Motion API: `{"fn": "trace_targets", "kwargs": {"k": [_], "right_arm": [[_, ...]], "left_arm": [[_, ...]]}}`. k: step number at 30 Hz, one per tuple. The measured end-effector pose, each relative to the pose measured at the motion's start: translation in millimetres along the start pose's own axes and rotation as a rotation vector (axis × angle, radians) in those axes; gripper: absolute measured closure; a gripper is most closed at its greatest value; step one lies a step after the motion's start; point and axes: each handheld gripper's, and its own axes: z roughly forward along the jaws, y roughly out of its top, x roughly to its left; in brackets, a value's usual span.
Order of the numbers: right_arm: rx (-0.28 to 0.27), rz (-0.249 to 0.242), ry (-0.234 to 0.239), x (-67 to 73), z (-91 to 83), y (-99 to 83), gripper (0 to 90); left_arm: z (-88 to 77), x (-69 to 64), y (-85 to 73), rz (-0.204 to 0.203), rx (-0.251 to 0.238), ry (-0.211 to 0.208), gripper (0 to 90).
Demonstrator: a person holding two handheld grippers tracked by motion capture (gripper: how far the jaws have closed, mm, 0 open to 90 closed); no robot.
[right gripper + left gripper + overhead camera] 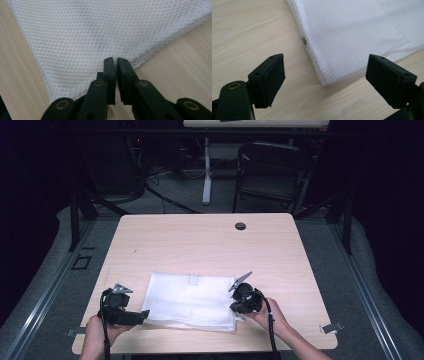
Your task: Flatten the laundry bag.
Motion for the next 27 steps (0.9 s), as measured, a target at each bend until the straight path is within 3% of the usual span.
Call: {"fn": "trace_targets", "kwargs": {"k": [5, 8, 11, 17, 20, 27], "right_arm": [[-0.042, 0.001, 0.036, 3.1, -11.4, 2.3, 65.8], [-0.039, -0.022, 0.058, 14.1, -12.5, 4.0, 54.7], [-0.022, -0.054, 0.058, 25.7, -7.9, 5.3, 49.5], [0.05, -0.095, 0.029, 29.1, 3.5, 4.2, 53.4], [0.056, -0.099, 0.027, 27.2, 5.7, 2.9, 59.1], [0.06, -0.112, 0.007, 20.4, 4.0, 0.7, 62.6]], "left_arm": [[12.1, -0.1, 4.9, 0.015, 0.027, -0.033, 20.8], [23.7, 0.5, 11.2, 0.028, 0.048, -0.032, 23.6], [36.0, 0.9, 17.9, 0.045, 0.074, -0.039, 26.9], [57.3, -2.5, 23.4, 0.094, 0.138, -0.044, 34.6], [61.9, -2.3, 20.9, 0.102, 0.168, -0.055, 40.5], [66.7, -12.1, 17.0, 0.125, 0.213, -0.082, 45.6]]}}
